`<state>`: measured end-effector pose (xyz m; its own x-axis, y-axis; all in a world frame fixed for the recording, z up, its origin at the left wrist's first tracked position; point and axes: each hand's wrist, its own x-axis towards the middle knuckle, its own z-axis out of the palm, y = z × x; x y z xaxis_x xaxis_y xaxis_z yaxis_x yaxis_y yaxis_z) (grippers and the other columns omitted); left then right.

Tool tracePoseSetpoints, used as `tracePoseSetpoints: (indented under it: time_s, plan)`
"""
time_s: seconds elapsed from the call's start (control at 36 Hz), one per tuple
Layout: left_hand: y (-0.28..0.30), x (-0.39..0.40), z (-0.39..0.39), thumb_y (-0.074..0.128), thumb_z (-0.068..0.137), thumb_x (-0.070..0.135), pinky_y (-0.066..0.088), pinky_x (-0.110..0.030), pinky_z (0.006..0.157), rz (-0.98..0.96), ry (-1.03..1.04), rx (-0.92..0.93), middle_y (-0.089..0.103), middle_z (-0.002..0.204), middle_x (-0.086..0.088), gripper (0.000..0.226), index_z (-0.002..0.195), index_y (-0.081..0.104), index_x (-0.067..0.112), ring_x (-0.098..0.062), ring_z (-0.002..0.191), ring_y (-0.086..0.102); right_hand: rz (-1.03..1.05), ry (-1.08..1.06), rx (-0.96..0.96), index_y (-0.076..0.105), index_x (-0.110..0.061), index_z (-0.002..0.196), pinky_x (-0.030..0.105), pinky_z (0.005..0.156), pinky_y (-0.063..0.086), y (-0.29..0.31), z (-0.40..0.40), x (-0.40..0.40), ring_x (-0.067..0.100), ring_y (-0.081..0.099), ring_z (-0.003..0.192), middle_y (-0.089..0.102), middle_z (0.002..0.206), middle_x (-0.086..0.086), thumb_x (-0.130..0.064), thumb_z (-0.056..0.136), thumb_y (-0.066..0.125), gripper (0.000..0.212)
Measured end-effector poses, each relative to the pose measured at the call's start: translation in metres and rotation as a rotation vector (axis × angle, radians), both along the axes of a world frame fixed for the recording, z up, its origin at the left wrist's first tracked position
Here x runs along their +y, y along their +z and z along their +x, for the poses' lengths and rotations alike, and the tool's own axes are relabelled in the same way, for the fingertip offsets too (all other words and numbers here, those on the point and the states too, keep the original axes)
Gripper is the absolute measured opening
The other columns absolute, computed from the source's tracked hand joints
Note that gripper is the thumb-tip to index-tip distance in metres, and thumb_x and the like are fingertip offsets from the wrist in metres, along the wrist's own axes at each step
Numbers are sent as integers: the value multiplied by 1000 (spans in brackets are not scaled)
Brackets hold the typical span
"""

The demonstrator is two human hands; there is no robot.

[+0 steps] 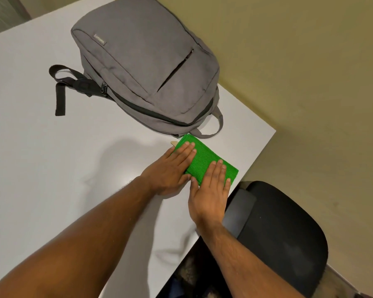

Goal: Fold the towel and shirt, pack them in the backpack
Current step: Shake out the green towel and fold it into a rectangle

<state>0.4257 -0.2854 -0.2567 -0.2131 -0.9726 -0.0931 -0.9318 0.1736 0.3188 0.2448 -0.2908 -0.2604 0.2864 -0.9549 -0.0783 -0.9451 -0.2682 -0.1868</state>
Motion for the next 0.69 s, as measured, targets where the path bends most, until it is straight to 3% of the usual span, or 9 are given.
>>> tracePoseSetpoints:
  time_s: [0.19, 0.42, 0.53, 0.69]
  plan:
    - [2, -5, 3, 19, 108, 51, -5, -40, 127, 48, -21, -16, -15, 171, -4, 71, 163, -6, 13, -16, 156, -19, -1, 3, 11, -1, -7, 165, 47, 130, -3, 0, 1, 1, 22, -11, 159, -6, 173, 9, -56, 107, 19, 79]
    - [21, -12, 4, 22, 108, 48, -4, -48, 128, 196, -40, -80, -20, 169, -5, 72, 162, -11, 14, -18, 155, -20, -26, 3, 70, 4, -3, 164, 51, 129, 8, -1, 2, 2, 27, 0, 160, 1, 173, 13, -56, 107, 17, 78]
    - [22, 2, 4, 24, 107, 50, -1, -49, 127, 93, -17, -145, -14, 170, -10, 73, 163, -5, 14, -23, 157, -14, -25, 0, 80, 6, -2, 163, 51, 129, 7, 1, 3, 2, 28, 2, 160, 1, 172, 14, -57, 106, 14, 80]
    - [14, 49, 10, 25, 107, 49, 6, -48, 127, 47, 81, -73, -10, 171, -6, 71, 164, -1, 15, -20, 158, -11, -9, -1, 84, 3, -2, 163, 53, 129, 4, 5, 5, 3, 27, 0, 160, -1, 172, 14, -58, 105, 11, 81]
